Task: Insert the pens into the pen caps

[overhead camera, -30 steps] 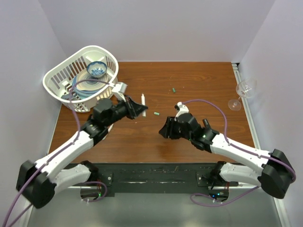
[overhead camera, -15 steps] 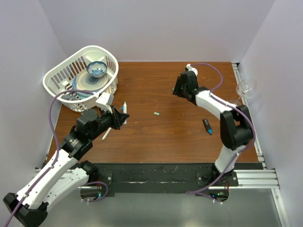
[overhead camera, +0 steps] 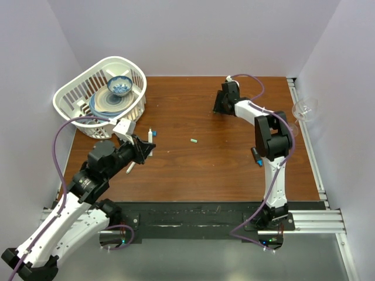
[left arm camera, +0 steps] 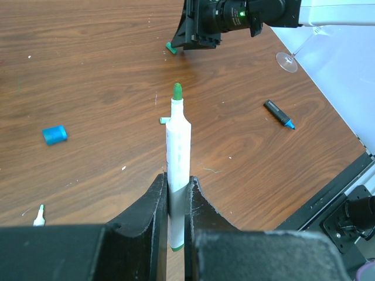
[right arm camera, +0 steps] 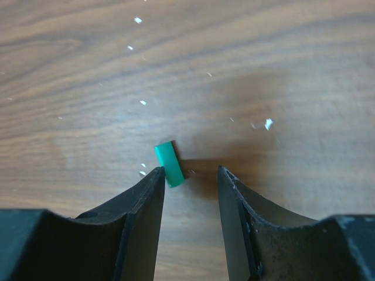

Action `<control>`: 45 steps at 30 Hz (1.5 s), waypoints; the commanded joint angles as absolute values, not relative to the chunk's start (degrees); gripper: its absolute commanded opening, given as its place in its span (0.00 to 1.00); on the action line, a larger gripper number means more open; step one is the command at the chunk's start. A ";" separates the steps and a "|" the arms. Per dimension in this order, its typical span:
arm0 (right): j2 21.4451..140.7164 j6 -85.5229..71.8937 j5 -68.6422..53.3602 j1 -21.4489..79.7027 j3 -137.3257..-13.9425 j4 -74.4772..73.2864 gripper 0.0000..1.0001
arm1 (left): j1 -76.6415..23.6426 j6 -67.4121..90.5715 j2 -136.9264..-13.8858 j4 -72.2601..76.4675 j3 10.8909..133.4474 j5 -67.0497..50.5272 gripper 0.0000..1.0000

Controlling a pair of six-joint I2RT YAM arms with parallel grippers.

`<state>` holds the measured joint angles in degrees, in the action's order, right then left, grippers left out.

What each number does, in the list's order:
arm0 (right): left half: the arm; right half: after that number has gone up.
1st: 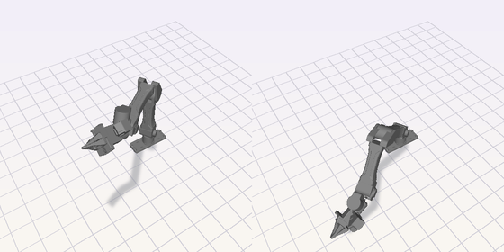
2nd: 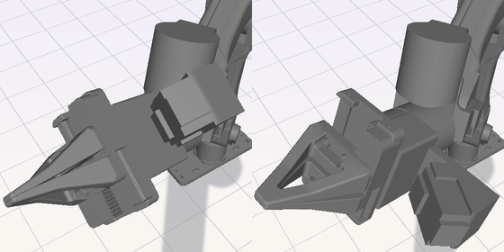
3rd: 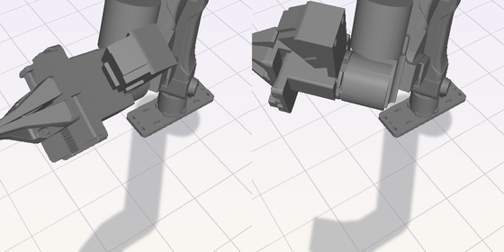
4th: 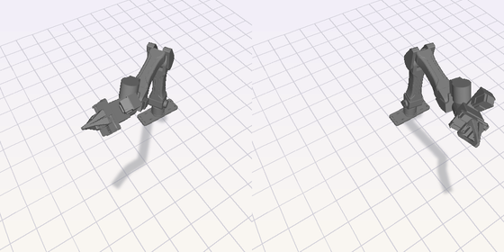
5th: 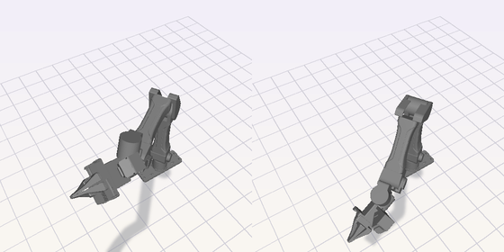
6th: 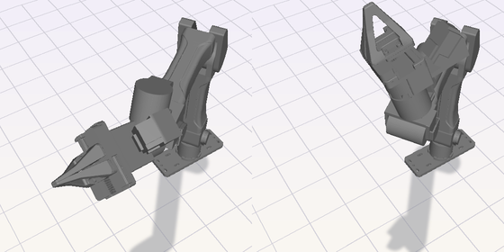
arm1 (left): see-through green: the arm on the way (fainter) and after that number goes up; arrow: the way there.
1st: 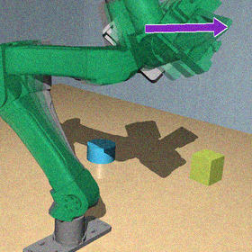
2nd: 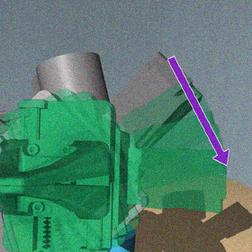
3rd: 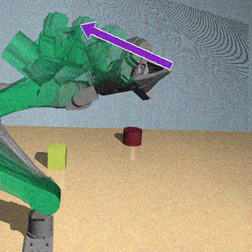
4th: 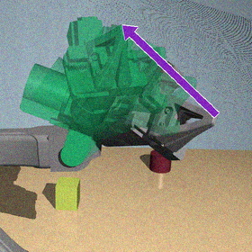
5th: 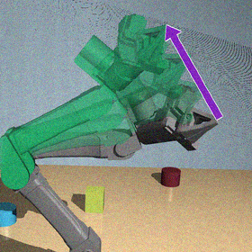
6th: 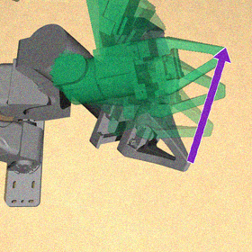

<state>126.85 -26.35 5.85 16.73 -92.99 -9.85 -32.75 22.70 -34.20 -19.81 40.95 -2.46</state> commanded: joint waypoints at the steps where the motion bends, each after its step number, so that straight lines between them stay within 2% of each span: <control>1: 128.32 -24.08 0.18 16.61 -96.06 -8.35 0.45 | -32.52 21.01 -33.49 -18.90 40.43 -1.85 0.00; 17: 132.36 -16.35 -15.45 16.70 -99.14 -7.39 0.45 | -32.52 21.09 -33.49 -18.98 40.34 -0.79 0.00; 33: 138.43 -16.79 -17.31 16.79 -105.99 -10.55 0.48 | -32.52 21.18 -33.66 -19.07 40.25 -0.97 0.00; 40: 137.29 -15.38 -20.57 17.31 -105.12 -11.95 0.47 | -32.52 21.09 -34.01 -18.98 40.25 -0.88 0.00; 45: 134.30 -13.81 -23.02 17.49 -100.02 -10.72 0.47 | -32.52 21.09 -33.84 -18.98 40.25 -0.88 0.00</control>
